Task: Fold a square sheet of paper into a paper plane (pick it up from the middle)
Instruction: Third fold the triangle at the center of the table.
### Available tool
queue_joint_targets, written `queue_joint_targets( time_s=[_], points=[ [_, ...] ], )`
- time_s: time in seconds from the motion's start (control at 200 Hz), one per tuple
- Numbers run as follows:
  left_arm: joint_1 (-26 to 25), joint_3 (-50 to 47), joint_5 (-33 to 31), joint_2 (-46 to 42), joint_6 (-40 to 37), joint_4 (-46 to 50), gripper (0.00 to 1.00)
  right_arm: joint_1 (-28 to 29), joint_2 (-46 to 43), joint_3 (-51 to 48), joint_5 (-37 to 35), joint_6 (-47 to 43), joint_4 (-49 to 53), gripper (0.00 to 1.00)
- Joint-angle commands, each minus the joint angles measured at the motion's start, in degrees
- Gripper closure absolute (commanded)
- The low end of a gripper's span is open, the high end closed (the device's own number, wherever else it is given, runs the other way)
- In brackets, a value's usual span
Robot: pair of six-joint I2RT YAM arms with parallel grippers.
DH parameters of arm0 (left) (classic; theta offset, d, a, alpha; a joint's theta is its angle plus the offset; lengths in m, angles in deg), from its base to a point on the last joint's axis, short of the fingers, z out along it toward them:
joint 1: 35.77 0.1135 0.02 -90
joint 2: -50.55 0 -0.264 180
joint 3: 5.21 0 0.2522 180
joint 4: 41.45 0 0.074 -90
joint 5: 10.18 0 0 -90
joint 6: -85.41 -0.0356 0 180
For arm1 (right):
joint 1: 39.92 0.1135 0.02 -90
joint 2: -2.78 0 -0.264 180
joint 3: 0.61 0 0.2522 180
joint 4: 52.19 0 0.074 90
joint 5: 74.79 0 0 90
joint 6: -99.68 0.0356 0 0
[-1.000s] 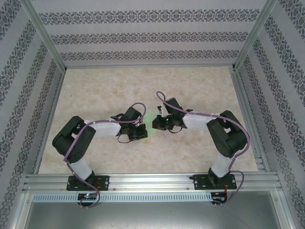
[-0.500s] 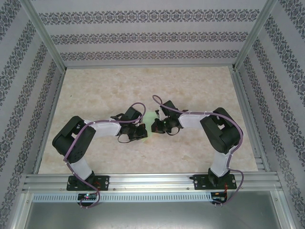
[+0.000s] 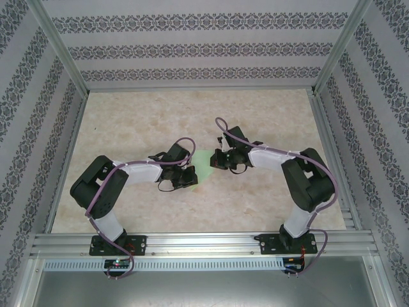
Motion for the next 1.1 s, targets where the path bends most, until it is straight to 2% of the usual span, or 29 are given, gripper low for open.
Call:
queue_joint_targets(
  time_s=[0.0, 0.34, 0.594, 0.789, 0.994, 1.099],
  points=[
    [-0.2, -1.5, -4.9, 2.3, 0.3, 7.9, 1.00, 2.4, -1.3, -1.4, 0.5, 1.3, -2.3, 0.95],
    [-0.1, -1.6, -4.9, 2.2, 0.1, 7.9, 1.00, 5.1, 5.6, 0.3, 2.1, 3.0, -3.5, 1.00],
    [-0.1, -2.0, -5.1, 2.1, 0.5, 8.1, 1.00, 2.2, 8.3, 0.7, -1.5, 0.5, 1.9, 1.00],
    [-0.2, -2.3, -4.9, 2.1, 0.4, 7.8, 1.00, -2.7, 6.0, 0.1, -3.2, 0.1, 2.6, 1.00],
    [-0.1, -1.7, -4.6, 1.8, 0.0, 7.5, 1.00, 0.1, -0.3, -1.2, -2.8, 1.8, 0.3, 1.00],
    [-0.1, -1.5, -4.4, 1.9, -0.3, 7.3, 1.00, 2.3, -0.6, -1.2, -2.8, 2.7, -0.3, 1.00]
  ],
)
